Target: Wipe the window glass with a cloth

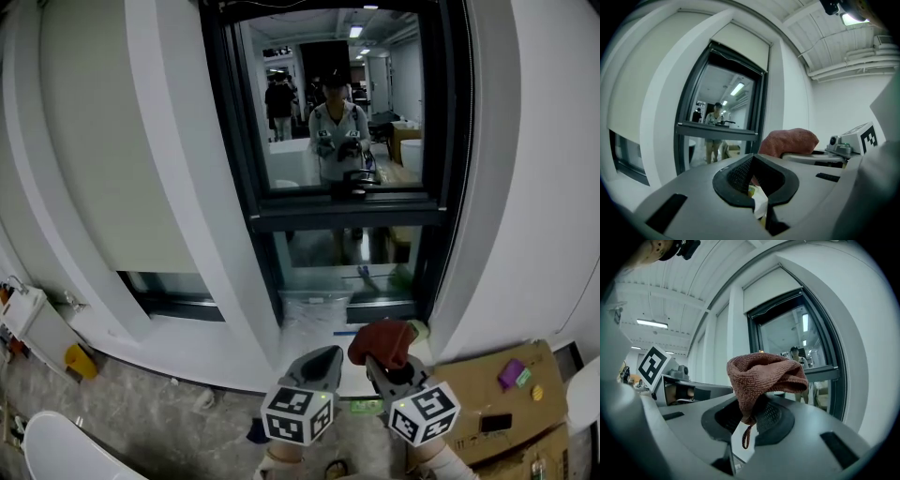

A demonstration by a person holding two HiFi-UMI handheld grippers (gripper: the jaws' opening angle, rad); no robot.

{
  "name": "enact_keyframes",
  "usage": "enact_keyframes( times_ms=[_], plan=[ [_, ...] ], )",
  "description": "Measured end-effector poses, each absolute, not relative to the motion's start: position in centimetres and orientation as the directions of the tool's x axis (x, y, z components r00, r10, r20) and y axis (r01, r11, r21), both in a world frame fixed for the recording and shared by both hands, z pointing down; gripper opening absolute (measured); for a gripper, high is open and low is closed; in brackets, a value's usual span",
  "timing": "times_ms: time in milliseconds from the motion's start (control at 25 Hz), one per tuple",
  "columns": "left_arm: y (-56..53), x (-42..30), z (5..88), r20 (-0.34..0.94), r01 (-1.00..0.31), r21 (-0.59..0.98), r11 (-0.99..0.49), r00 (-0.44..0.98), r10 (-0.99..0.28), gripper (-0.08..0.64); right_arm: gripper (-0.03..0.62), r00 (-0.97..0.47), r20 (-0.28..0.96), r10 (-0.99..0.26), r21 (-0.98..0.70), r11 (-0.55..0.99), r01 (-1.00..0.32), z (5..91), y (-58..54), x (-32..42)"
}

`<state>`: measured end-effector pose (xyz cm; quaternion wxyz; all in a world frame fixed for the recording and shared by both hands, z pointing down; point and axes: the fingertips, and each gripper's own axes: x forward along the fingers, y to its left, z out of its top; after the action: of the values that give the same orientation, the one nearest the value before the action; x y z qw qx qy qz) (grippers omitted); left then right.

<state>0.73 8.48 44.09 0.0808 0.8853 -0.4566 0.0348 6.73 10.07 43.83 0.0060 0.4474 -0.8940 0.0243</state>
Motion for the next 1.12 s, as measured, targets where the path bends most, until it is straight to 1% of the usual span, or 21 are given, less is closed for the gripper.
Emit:
enact_keyframes(
  times_ms=[520, 880, 1120],
  plan=[
    [-1.4, -3.1, 44.6, 0.138, -0.798, 0.113, -0.592, 0.602, -0.786, 0.003, 0.043, -0.580, 0.004, -0.814, -0.041, 0.580, -0.814, 43.4, 0.0, 2.9],
    [-5.1, -4.5, 44.9, 0.143, -0.799, 0.135, -0.586, 0.601, -0.787, 0.003, 0.043, -0.597, 0.015, -0.802, -0.038, 0.596, -0.802, 43.6, -2.9, 1.4],
    [-7.2, -5.0, 44.5, 0.139, -0.807, 0.141, -0.574, 0.590, -0.795, 0.003, 0.043, -0.608, 0.013, -0.794, -0.068, 0.606, -0.793, 43.3, -5.3, 1.1]
  ],
)
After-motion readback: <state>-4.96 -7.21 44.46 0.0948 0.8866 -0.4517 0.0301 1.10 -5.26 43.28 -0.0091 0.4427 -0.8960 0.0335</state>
